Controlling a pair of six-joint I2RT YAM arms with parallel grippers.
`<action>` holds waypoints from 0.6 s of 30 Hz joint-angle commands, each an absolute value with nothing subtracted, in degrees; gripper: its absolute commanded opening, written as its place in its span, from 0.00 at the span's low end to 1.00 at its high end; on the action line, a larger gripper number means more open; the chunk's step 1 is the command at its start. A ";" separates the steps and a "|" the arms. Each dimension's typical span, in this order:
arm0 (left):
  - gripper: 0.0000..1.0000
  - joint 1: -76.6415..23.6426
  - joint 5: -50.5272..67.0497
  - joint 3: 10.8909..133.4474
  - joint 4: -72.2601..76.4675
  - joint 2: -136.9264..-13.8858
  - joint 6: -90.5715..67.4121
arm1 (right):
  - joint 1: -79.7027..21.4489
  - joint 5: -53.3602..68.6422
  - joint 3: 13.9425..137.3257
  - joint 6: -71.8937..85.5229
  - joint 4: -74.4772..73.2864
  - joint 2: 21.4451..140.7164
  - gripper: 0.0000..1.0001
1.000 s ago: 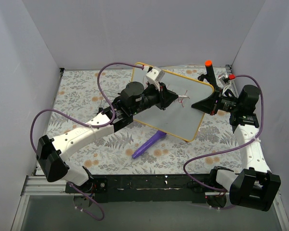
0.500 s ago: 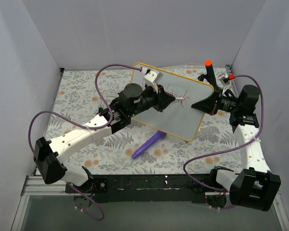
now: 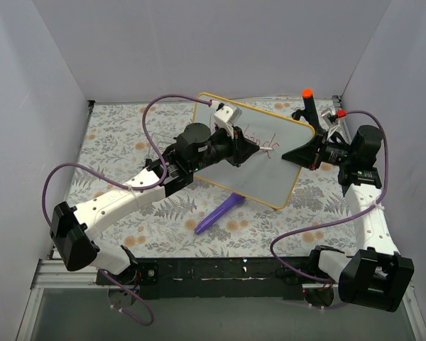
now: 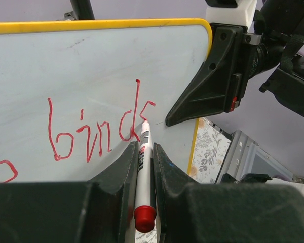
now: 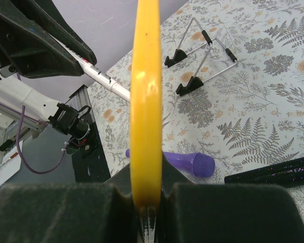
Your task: Write a sentence on the whiteboard
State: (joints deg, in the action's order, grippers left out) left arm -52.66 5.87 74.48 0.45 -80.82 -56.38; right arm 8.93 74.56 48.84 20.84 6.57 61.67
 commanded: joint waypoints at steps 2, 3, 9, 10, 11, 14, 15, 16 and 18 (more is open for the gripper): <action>0.00 -52.65 8.17 74.80 0.35 -80.86 -56.43 | 8.79 77.52 50.18 22.06 11.95 60.91 0.01; 0.00 -52.65 8.35 74.71 0.35 -80.95 -56.43 | 8.88 77.52 50.19 22.15 11.95 60.91 0.01; 0.00 -52.65 8.53 74.27 0.00 -80.95 -56.51 | 8.79 77.52 50.19 22.06 11.95 61.00 0.01; 0.00 -52.65 8.44 74.18 -1.22 -80.77 -56.51 | 8.79 77.52 50.19 21.97 11.95 60.91 0.01; 0.00 -52.56 8.44 74.09 -1.67 -80.68 -56.43 | 8.88 77.52 50.19 22.06 11.95 60.91 0.01; 0.00 -52.65 7.91 73.48 -2.46 -80.07 -56.34 | 8.88 77.43 50.19 22.06 11.95 61.00 0.01; 0.00 -52.65 7.74 73.30 -2.63 -79.98 -56.34 | 8.88 77.52 50.19 22.06 11.95 61.00 0.01; 0.00 -52.65 7.65 73.04 -2.72 -79.81 -56.34 | 8.88 77.43 50.19 22.06 11.87 61.00 0.01; 0.00 -52.65 7.38 72.78 -3.16 -79.63 -56.34 | 8.79 77.52 50.19 22.06 11.87 61.00 0.01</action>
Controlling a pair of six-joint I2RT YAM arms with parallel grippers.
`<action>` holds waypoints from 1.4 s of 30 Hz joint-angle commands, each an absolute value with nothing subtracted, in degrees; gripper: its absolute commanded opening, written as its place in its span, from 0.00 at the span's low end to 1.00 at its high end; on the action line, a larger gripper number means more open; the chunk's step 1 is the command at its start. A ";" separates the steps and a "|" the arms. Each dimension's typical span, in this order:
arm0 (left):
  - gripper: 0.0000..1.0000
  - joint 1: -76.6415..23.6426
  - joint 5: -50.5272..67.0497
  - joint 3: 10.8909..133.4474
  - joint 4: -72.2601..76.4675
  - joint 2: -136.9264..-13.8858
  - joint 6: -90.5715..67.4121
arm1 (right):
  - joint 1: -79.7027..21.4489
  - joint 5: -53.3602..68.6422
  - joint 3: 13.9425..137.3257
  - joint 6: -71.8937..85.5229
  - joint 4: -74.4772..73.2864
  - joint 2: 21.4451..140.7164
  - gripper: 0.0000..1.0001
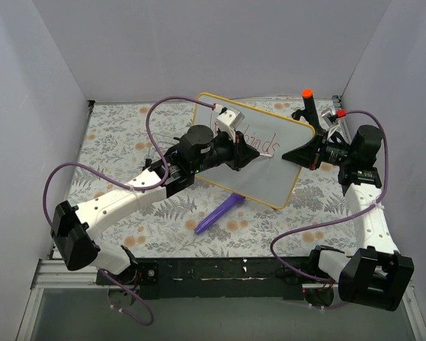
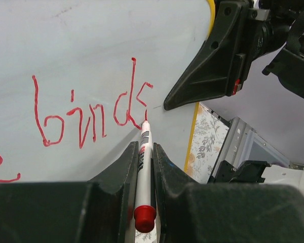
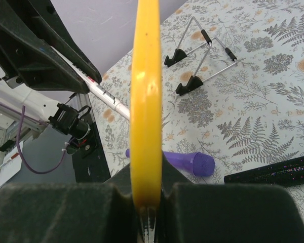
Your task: Write a sentence on the whiteboard
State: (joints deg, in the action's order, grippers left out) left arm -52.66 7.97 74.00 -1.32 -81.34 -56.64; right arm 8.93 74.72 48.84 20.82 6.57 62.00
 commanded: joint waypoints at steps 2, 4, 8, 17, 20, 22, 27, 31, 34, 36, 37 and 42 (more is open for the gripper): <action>0.00 -52.65 7.12 72.42 -3.51 -79.54 -56.34 | 8.88 77.43 50.19 22.06 11.87 60.91 0.01; 0.00 -52.65 7.03 72.42 -3.60 -79.54 -56.25 | 8.79 77.43 50.19 22.06 11.87 60.91 0.01; 0.00 -52.65 6.42 72.33 -3.87 -79.28 -56.16 | 8.88 77.43 50.19 22.06 11.87 60.73 0.01; 0.00 -52.47 3.16 72.68 -2.03 -77.61 -55.72 | 8.79 77.52 50.10 21.97 11.87 60.73 0.01; 0.00 -52.47 4.04 72.86 -1.23 -77.17 -55.64 | 8.79 77.52 50.10 21.97 11.87 60.73 0.01; 0.00 -52.38 5.18 72.69 -0.71 -76.73 -56.07 | 8.88 77.52 50.10 22.06 11.87 60.73 0.01; 0.00 -52.47 8.09 71.89 1.49 -74.97 -56.95 | 8.88 77.52 50.01 21.97 11.87 60.82 0.01; 0.00 -52.38 8.26 72.25 2.20 -75.67 -57.30 | 8.88 77.43 50.01 21.97 11.87 60.91 0.01; 0.00 -52.38 8.44 73.12 2.64 -77.16 -57.39 | 8.88 77.43 50.10 21.97 11.87 60.73 0.01; 0.00 -52.38 8.44 73.82 2.81 -77.87 -57.39 | 8.79 77.52 50.10 21.97 11.78 60.64 0.01; 0.00 -52.30 8.52 73.92 2.81 -78.31 -57.39 | 8.88 77.52 50.18 21.97 11.78 60.64 0.01; 0.00 -52.30 7.82 74.44 2.37 -78.92 -56.96 | 8.88 77.43 50.10 21.89 11.78 60.73 0.01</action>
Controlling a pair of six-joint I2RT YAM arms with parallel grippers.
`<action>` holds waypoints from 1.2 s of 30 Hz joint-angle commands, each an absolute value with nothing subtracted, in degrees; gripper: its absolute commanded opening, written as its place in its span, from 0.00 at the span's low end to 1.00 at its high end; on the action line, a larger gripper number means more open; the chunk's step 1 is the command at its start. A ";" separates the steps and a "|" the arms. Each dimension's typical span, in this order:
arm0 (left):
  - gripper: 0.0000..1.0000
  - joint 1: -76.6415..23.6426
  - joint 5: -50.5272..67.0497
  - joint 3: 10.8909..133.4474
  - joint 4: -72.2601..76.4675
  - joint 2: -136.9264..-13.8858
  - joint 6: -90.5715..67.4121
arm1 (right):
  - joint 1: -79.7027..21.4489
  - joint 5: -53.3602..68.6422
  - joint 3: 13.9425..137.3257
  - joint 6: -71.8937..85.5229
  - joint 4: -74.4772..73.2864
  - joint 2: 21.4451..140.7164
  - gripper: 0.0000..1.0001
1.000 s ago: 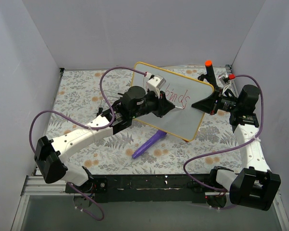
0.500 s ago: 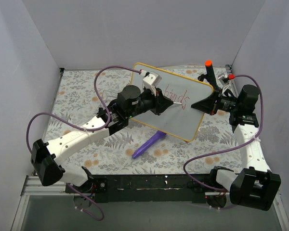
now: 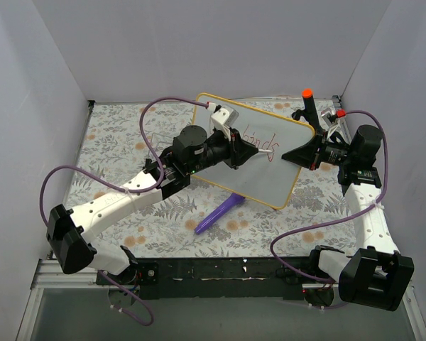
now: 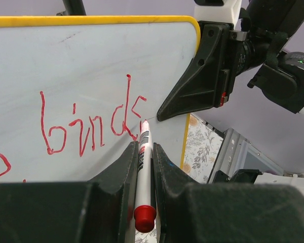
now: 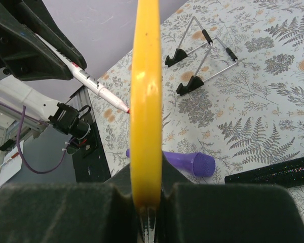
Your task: Write a sentence on the whiteboard
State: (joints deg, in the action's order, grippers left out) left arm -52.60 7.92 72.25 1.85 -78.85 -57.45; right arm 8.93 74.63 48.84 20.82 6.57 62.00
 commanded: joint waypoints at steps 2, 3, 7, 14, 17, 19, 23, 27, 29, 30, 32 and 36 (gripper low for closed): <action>0.00 -52.38 7.56 74.53 2.29 -79.10 -56.87 | 8.88 77.52 50.10 21.97 11.87 60.82 0.01; 0.00 -52.38 7.56 74.44 2.37 -79.19 -56.87 | 8.88 77.52 50.10 21.89 11.87 60.73 0.01; 0.00 -52.21 7.47 74.36 2.81 -79.63 -56.87 | 8.88 77.52 50.19 22.06 11.78 60.82 0.01; 0.00 -52.03 7.65 74.53 2.90 -80.07 -56.78 | 8.79 77.52 50.10 21.97 11.78 60.91 0.01; 0.00 -51.94 7.82 74.62 2.99 -80.16 -56.78 | 8.88 77.52 50.10 21.97 11.86 60.91 0.01; 0.00 -51.94 8.00 74.71 2.99 -80.42 -56.86 | 8.79 77.52 50.10 22.06 11.78 60.82 0.01; 0.00 -51.86 8.17 75.06 3.08 -80.51 -56.87 | 8.79 77.52 50.10 21.97 11.78 60.82 0.01; 0.00 -51.85 8.09 74.97 3.25 -80.51 -56.95 | 8.88 77.52 50.10 21.97 11.78 60.82 0.01; 0.00 -51.86 7.91 74.97 3.16 -80.68 -56.95 | 8.79 77.43 50.18 22.06 11.78 60.82 0.01; 0.00 -51.77 7.82 74.97 3.25 -80.68 -56.95 | 8.79 77.52 50.10 21.97 11.78 60.82 0.01; 0.00 -51.68 7.47 74.97 3.25 -80.60 -56.95 | 8.88 77.52 50.01 21.97 11.78 60.73 0.01; 0.00 -51.50 7.12 74.88 3.43 -80.42 -56.95 | 8.88 77.52 50.10 21.97 11.78 60.82 0.01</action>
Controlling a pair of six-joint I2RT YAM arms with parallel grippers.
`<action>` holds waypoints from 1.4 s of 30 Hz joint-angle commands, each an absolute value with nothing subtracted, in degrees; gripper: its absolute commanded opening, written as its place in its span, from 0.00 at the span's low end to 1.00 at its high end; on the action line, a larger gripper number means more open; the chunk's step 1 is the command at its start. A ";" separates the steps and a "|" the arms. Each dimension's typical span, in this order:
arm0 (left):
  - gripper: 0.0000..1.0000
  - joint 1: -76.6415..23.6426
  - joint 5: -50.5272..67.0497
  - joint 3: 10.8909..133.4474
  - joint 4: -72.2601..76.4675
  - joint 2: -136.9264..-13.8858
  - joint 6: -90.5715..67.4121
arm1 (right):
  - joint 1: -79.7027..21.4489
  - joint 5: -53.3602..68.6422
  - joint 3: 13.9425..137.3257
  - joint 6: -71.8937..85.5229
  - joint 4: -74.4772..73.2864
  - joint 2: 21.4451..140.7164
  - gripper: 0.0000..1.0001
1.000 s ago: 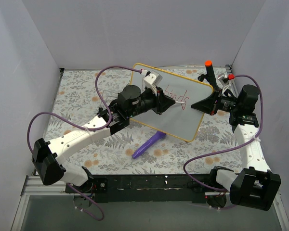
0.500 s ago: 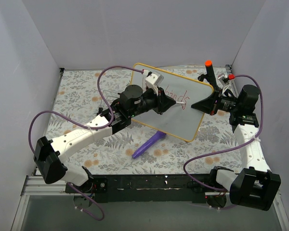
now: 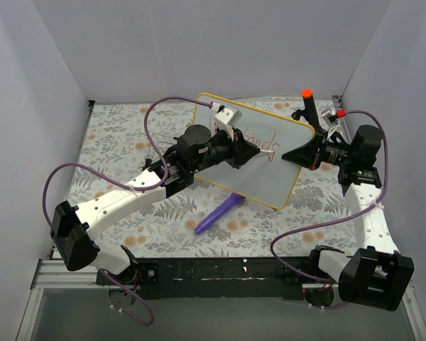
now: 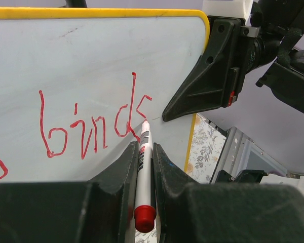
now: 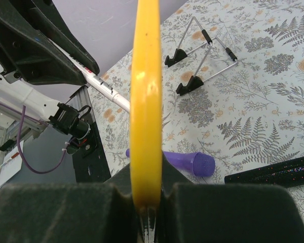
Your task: Write a sentence on the whiteboard
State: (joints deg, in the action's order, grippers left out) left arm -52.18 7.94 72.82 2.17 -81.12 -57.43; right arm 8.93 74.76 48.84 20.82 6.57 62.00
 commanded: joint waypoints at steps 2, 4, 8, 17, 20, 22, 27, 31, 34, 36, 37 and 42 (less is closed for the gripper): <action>0.00 -51.50 7.21 74.97 3.51 -80.42 -56.95 | 8.79 77.43 50.01 21.97 11.87 60.82 0.01; 0.00 -51.42 7.47 74.88 3.52 -80.33 -56.95 | 8.88 77.52 50.01 21.97 11.86 60.82 0.01; 0.00 -51.42 7.91 74.62 3.69 -80.42 -57.22 | 8.88 77.52 50.10 21.97 11.87 60.82 0.01; 0.00 -50.71 11.69 72.78 6.24 -77.18 -59.59 | 8.88 77.52 50.18 21.62 11.69 60.64 0.01; 0.00 -50.28 11.34 72.77 5.28 -75.33 -60.03 | 8.88 76.30 51.50 16.45 6.17 60.73 0.01; 0.00 -49.31 11.25 72.60 3.79 -73.05 -60.12 | 8.79 76.11 52.73 13.72 2.99 60.91 0.01; 0.00 -45.62 11.17 69.18 0.45 -66.63 -60.64 | 8.79 76.29 53.87 12.31 0.63 61.17 0.01; 0.00 -41.58 7.57 66.19 -5.17 -58.82 -60.29 | 8.88 76.64 56.77 9.06 -5.17 62.40 0.01; 0.00 -40.00 4.50 64.08 -8.42 -55.38 -59.33 | 8.88 77.34 58.62 6.42 -10.01 63.19 0.01; 0.00 -39.55 3.08 62.76 -9.66 -52.39 -59.41 | 8.88 77.52 60.38 5.19 -12.55 63.37 0.01; 0.00 -39.46 2.21 61.19 -10.36 -51.34 -59.50 | 8.88 77.52 60.99 4.75 -13.44 63.54 0.01; 0.00 -39.20 1.58 56.34 -10.99 -45.98 -61.69 | 8.79 76.47 62.93 2.99 -17.22 63.28 0.01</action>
